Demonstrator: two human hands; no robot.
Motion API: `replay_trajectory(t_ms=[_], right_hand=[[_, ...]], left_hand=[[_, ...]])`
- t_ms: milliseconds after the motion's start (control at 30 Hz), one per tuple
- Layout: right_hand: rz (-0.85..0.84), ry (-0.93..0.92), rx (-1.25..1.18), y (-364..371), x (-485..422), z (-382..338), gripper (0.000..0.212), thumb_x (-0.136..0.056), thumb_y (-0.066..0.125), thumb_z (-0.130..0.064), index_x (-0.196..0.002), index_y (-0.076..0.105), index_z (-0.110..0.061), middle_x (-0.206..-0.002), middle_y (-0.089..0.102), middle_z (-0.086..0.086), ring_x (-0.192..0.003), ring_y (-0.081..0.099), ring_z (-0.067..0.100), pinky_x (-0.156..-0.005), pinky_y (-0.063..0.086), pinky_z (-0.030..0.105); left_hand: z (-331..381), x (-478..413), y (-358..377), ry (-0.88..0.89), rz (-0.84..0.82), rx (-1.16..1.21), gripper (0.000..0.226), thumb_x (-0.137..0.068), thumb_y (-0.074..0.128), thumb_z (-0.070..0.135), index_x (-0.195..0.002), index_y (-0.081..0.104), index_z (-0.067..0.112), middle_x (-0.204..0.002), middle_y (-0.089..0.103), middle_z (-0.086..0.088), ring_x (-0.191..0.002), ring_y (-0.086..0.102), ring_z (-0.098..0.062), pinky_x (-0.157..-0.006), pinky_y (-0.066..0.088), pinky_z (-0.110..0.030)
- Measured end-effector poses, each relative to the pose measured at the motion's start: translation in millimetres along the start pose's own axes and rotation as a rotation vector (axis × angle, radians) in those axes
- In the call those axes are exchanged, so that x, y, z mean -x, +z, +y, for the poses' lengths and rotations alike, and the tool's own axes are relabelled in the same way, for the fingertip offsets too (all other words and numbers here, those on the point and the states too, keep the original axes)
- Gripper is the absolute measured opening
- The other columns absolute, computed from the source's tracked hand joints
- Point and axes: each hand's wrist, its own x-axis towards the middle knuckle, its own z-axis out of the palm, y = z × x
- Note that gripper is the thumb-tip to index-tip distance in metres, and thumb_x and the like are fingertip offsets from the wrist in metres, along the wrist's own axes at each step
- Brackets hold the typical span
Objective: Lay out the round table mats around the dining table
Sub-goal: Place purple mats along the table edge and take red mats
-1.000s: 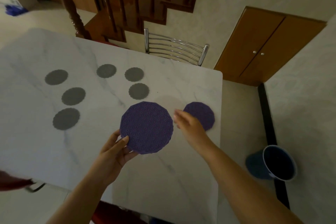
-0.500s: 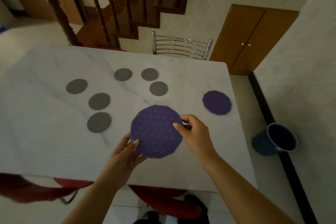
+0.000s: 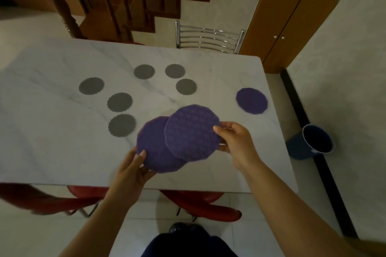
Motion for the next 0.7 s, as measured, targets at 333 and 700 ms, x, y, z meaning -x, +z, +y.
replay_trajectory(t_ms=[333, 700], right_hand=[[0.219, 0.136, -0.071, -45, -41, 65, 0.027, -0.087, 0.064, -0.014, -0.111, 0.061, -0.004, -0.107, 0.066, 0.016, -0.096, 0.066, 0.032, -0.066, 0.058, 0.037], [0.255, 0.138, 0.641, -37, -48, 117, 0.028, -0.085, 0.064, -0.026, -0.096, 0.068, 0.0, -0.095, 0.07, 0.018, -0.087, 0.066, 0.034, -0.078, 0.053, 0.042]], left_hand=[[12, 10, -34, 0.081, 0.152, 0.025, 0.032, -0.092, 0.051, 0.023, -0.124, 0.056, 0.018, -0.13, 0.061, -0.009, -0.099, 0.07, -0.022, -0.076, 0.06, -0.033], [-3, 24, -38, 0.073, 0.16, 0.046, 0.039, -0.088, 0.054, 0.022, -0.126, 0.055, 0.016, -0.117, 0.069, -0.006, -0.092, 0.071, -0.02, -0.068, 0.06, -0.032]])
